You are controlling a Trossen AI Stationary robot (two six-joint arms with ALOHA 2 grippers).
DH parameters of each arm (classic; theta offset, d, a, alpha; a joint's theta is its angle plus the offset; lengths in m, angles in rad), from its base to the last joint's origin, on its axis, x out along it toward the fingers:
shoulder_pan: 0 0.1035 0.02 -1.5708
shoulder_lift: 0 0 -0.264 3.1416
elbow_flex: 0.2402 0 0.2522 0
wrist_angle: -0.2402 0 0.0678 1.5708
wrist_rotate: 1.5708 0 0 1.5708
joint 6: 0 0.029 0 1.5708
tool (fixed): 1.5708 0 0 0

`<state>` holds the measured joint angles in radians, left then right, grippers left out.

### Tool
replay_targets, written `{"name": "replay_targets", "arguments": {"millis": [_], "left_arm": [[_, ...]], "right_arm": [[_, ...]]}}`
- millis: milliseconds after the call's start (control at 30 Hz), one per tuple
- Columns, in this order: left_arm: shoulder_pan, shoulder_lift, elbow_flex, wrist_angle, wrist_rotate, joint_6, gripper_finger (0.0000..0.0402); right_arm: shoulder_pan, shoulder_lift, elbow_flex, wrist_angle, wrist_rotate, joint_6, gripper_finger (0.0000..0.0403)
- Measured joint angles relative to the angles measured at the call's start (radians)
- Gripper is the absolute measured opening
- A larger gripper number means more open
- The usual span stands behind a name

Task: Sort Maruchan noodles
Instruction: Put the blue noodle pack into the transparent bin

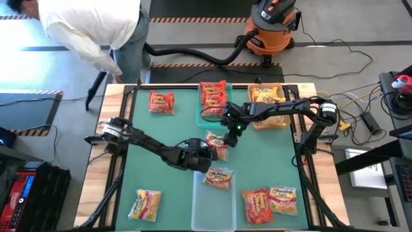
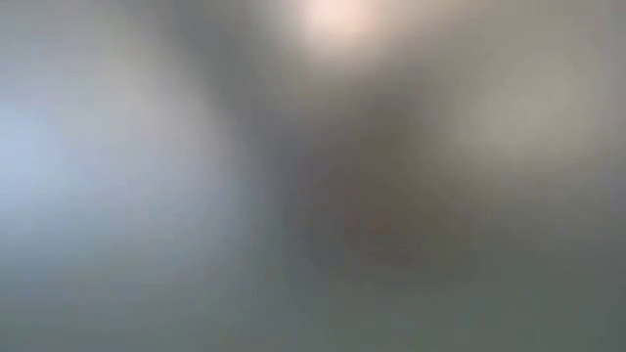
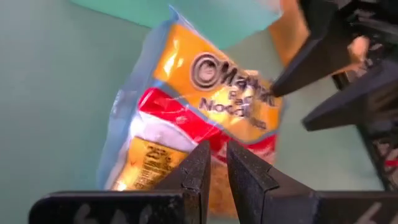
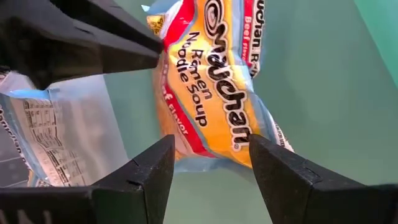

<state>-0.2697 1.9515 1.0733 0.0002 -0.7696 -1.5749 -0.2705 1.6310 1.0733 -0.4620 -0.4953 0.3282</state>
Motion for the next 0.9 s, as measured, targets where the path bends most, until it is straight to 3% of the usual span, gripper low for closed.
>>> {"name": "replay_targets", "arguments": {"millis": [133,467,767,900], "left_arm": [[0.015,0.024,0.004,0.008,0.107,0.001,0.0036],[0.012,0.051,0.004,-0.069,0.219,-0.023,0.0036],[0.015,0.052,0.003,-0.085,0.232,-0.031,0.0036],[0.015,0.052,0.002,-0.087,0.231,-0.031,0.0036]], "right_arm": [[-0.008,0.0,0.0,0.002,0.0,-0.002,0.0196],[-0.011,0.0,0.05,-0.001,-0.009,-0.003,0.0196],[-0.007,0.037,0.078,0.007,-0.008,0.004,0.0196],[0.008,0.057,0.079,0.026,-0.095,0.02,0.0196]]}}
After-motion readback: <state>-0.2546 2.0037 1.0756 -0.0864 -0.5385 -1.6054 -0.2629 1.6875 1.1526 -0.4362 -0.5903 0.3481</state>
